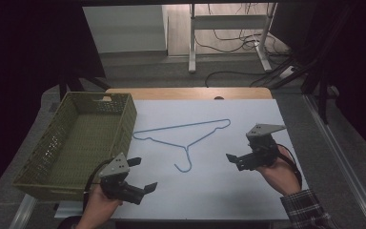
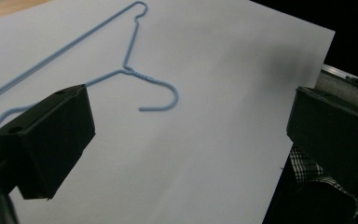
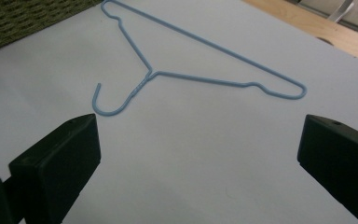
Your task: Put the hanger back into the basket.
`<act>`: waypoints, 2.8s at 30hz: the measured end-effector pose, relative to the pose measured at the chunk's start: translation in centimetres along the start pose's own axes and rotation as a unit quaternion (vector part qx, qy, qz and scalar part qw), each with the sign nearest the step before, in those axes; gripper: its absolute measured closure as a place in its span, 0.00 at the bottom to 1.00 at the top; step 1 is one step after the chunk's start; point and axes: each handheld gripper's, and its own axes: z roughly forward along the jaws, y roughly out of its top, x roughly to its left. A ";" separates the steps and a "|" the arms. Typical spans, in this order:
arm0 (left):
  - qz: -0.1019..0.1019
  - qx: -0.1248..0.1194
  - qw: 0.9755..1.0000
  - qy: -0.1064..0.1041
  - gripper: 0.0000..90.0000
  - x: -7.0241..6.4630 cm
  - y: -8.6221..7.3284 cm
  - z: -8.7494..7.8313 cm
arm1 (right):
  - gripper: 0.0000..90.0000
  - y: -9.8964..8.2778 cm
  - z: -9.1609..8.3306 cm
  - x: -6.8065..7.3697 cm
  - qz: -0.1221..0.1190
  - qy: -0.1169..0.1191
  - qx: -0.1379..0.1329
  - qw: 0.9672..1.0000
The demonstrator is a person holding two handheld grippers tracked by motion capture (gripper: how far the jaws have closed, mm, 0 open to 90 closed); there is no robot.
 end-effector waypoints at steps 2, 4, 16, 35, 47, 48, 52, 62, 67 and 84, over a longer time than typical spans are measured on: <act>0.003 0.004 1.000 -0.002 0.01 -0.1 -0.1 0.5 | 0.00 0.2 0.6 0.0 -0.002 0.001 0.006 1.000; 0.003 0.008 1.000 -0.003 0.01 -0.1 -0.3 0.9 | 0.00 0.4 1.2 0.0 0.000 0.005 0.006 1.000; 0.004 0.021 1.000 0.004 0.01 0.2 -1.3 2.0 | 0.00 1.5 5.0 1.3 -0.012 0.036 0.025 0.999; -0.002 0.029 1.000 0.009 0.01 0.8 -2.2 2.6 | 0.41 1.6 12.1 5.4 -0.070 0.100 0.074 0.990; -0.013 0.026 1.000 0.004 0.01 1.1 -2.4 2.8 | 0.82 0.6 15.9 7.5 -0.131 0.157 0.115 0.972; -0.014 0.027 1.000 0.004 0.01 1.1 -2.4 2.8 | 0.83 0.6 16.1 7.6 -0.134 0.160 0.118 0.971; -0.016 0.030 0.999 0.002 0.00 1.2 -2.5 3.0 | 0.87 0.6 16.7 7.9 -0.146 0.171 0.125 0.966; -0.028 0.030 0.999 0.000 0.00 1.4 -2.5 3.1 | 0.96 0.7 17.3 7.9 -0.179 0.187 0.131 0.957; -0.035 0.032 0.999 0.007 0.00 1.5 -2.5 3.2 | 0.96 1.1 17.0 7.8 -0.195 0.190 0.127 0.954; -0.062 0.066 0.995 0.035 0.01 2.4 -1.9 5.5 | 0.97 4.2 14.9 7.4 -0.198 0.211 0.115 0.950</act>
